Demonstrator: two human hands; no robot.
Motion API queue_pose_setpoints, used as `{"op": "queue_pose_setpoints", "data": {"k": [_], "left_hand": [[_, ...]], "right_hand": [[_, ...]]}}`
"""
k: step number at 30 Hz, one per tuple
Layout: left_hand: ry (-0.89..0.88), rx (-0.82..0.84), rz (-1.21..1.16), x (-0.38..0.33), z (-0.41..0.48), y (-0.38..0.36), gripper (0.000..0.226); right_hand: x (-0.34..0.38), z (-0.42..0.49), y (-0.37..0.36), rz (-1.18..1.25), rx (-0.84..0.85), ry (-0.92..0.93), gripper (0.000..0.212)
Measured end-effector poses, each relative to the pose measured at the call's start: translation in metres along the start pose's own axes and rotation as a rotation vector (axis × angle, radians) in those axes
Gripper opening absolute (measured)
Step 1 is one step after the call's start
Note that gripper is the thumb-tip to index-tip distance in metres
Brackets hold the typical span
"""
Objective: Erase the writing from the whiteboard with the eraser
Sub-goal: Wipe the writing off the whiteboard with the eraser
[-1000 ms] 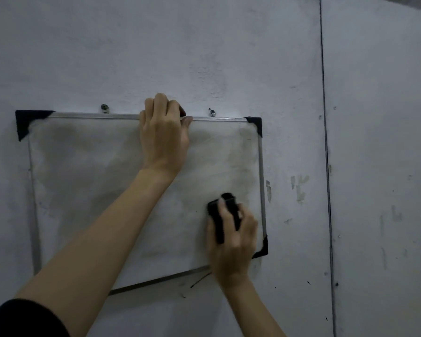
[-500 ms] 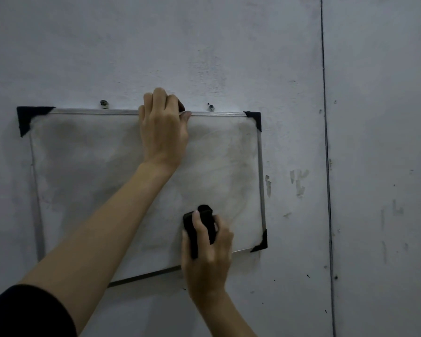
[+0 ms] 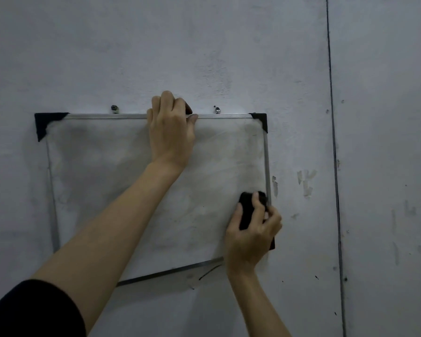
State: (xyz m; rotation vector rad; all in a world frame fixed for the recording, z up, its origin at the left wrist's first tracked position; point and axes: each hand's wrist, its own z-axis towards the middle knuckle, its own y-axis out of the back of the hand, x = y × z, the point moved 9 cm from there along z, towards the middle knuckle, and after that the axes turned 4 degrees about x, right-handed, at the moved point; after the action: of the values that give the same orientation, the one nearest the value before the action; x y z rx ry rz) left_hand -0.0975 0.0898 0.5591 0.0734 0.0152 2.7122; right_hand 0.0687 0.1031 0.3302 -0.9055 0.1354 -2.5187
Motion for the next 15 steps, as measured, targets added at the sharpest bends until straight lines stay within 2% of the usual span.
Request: {"op": "queue_pose_setpoints", "data": {"k": [5,8,10,15], "left_hand": [[-0.012,0.005,0.005,-0.001,0.0,0.0,0.018],[-0.026,-0.001,0.005,-0.002,0.0,0.001,0.018],[-0.026,0.001,0.012,-0.002,0.0,0.0,0.019],[0.003,0.0,0.0,-0.001,0.001,-0.002,0.019]], "right_hand": [[0.056,-0.088,-0.008,0.087,0.227,0.369,0.034],[0.048,-0.078,-0.003,0.042,0.252,0.522,0.032],[0.021,-0.052,0.005,-0.005,0.194,0.46,0.032],[-0.029,-0.006,0.011,-0.066,0.102,0.119,0.032]]}}
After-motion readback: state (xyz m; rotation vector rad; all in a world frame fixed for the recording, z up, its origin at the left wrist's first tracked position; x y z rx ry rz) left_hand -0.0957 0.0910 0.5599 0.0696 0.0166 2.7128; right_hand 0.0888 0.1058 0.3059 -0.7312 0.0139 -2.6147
